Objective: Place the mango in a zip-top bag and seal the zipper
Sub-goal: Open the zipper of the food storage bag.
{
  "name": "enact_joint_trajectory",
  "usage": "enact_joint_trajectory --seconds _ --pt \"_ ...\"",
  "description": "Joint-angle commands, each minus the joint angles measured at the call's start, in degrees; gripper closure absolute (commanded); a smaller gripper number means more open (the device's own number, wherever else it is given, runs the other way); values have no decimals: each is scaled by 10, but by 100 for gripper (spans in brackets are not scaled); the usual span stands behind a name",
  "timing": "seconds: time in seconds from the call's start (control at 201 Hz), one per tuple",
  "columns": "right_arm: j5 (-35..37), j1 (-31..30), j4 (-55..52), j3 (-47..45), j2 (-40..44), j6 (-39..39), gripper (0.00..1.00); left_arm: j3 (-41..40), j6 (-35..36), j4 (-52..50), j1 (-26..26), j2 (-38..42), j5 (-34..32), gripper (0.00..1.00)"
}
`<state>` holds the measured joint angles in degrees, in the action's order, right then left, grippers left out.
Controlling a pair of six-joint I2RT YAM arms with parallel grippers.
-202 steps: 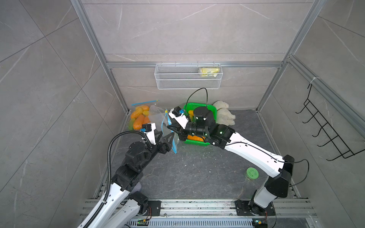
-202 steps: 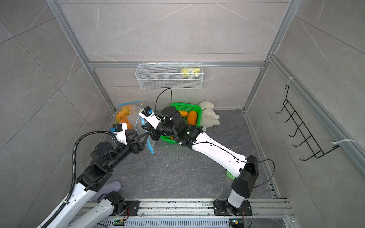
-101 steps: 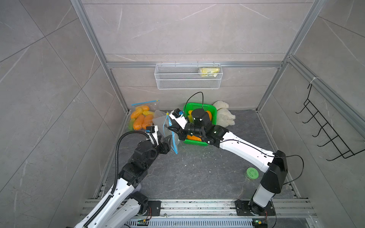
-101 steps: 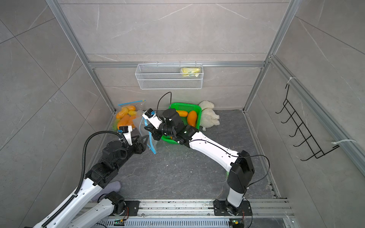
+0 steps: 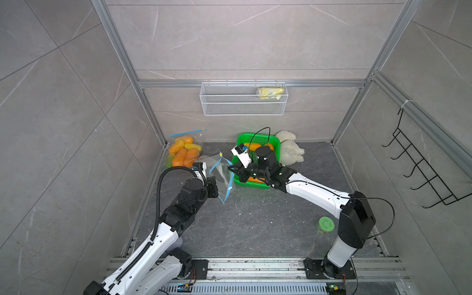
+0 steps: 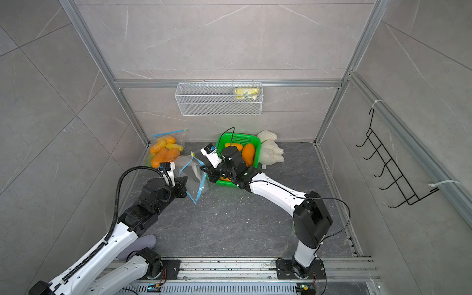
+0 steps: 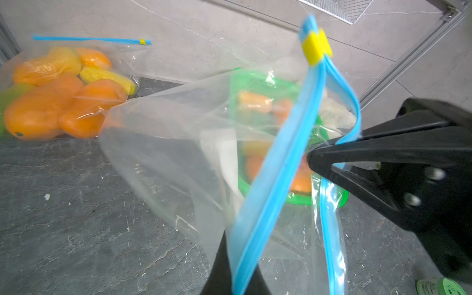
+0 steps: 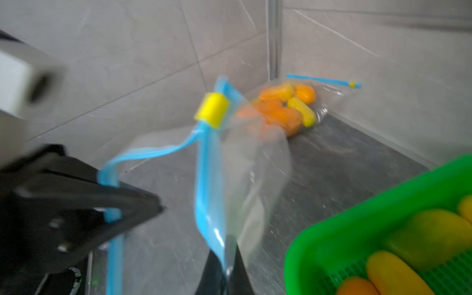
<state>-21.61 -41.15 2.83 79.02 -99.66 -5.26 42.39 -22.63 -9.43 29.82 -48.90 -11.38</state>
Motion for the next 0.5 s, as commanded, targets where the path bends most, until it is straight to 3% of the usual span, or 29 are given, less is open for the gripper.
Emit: enact_joint_trajectory --seconds 0.0,0.095,0.134,0.194,0.259,0.378,0.498 --pt "3 11 12 2 15 -43 94 42 2 1 -5 -16 -13 100" --pt "-28 11 -19 25 2 -43 83 61 -2 -2 -5 -57 -14 100" --pt "-27 11 -32 28 4 -35 71 68 0 -5 -4 -73 -15 100" --pt "-17 12 -48 22 15 -18 45 69 -2 -1 -5 -90 -22 100" --pt "-8 15 -62 10 34 9 35 73 -1 4 -6 -115 -19 100" --pt "37 20 -117 -30 76 116 29 95 -4 -7 -6 -158 -18 100" --pt "78 40 -123 -99 115 169 26 94 -8 4 -6 -173 -12 100"
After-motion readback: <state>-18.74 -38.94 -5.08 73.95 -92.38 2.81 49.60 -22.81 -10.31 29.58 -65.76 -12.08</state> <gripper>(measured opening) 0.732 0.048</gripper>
